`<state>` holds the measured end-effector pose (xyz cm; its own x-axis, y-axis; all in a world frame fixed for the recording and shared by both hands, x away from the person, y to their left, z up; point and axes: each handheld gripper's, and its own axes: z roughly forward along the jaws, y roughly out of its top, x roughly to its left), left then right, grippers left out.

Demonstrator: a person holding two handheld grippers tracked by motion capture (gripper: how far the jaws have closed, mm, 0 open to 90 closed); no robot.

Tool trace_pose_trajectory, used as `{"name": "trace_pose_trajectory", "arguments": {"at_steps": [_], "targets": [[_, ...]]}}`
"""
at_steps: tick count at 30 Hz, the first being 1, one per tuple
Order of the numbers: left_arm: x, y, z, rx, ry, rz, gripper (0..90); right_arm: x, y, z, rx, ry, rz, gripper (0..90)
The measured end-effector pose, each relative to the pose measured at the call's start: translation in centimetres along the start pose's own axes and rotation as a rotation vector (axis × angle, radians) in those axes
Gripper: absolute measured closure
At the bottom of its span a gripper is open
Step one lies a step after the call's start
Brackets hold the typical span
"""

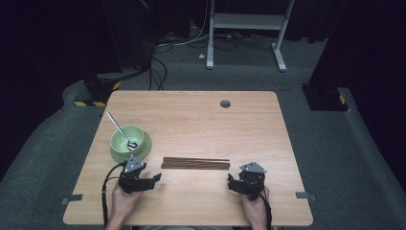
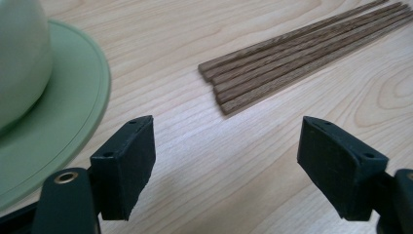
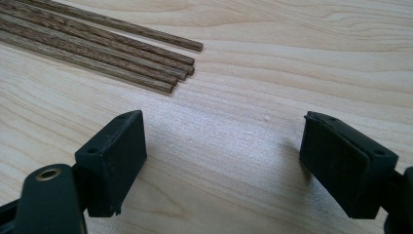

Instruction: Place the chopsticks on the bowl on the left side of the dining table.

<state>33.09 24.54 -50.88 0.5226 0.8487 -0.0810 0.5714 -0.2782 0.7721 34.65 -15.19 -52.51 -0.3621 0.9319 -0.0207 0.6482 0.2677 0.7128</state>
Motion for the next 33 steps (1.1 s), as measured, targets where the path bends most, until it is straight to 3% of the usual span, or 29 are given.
{"name": "trace_pose_trajectory", "arguments": {"at_steps": [21, 33], "targets": [[-1.8, 2.0, 1.0, -0.003, -0.055, 0.076, 23.4, 0.1, 0.0, 0.0, 0.0, 0.002, 0.001, 16.9], [-3.0, 4.3, 1.7, 0.005, -0.106, 0.117, 24.3, 0.1, 0.0, 0.0, 0.0, 0.003, 0.0, 16.9]]}}
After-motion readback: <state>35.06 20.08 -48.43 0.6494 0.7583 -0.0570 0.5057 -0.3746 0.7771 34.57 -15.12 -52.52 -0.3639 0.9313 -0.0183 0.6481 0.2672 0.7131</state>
